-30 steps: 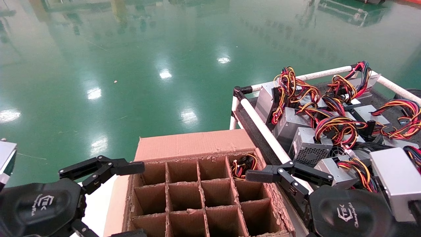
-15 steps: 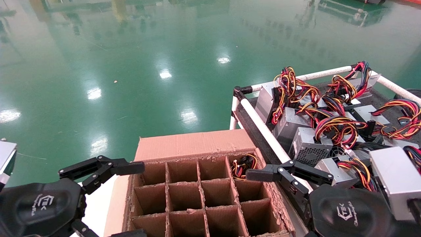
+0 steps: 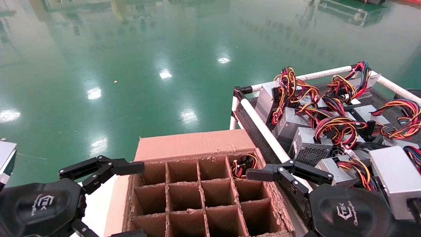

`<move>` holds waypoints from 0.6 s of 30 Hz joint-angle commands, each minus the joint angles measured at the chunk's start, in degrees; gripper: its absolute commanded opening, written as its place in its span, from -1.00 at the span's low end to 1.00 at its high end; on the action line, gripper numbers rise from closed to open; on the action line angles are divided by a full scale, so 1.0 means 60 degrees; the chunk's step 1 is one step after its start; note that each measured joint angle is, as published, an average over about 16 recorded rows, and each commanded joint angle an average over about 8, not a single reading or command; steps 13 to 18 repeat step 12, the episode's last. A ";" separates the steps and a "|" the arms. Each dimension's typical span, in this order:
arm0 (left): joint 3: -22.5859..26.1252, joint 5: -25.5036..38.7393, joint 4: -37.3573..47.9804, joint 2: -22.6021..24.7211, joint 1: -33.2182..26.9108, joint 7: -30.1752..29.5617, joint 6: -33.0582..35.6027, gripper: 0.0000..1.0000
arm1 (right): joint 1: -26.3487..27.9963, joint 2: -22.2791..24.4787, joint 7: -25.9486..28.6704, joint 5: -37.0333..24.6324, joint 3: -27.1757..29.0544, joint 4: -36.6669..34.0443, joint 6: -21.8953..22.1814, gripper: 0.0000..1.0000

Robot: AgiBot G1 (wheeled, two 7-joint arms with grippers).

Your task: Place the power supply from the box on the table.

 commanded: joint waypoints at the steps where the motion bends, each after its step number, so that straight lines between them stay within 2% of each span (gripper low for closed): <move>1: 0.0000 0.0000 0.0000 0.0000 0.0000 0.0000 0.0000 1.00 | 0.0001 0.0000 0.0000 -0.0001 0.0000 -0.0001 0.0001 1.00; 18: 0.0000 0.0000 0.0000 0.0000 0.0000 0.0000 0.0000 1.00 | 0.0003 0.0000 0.0000 -0.0002 0.0000 -0.0003 0.0001 1.00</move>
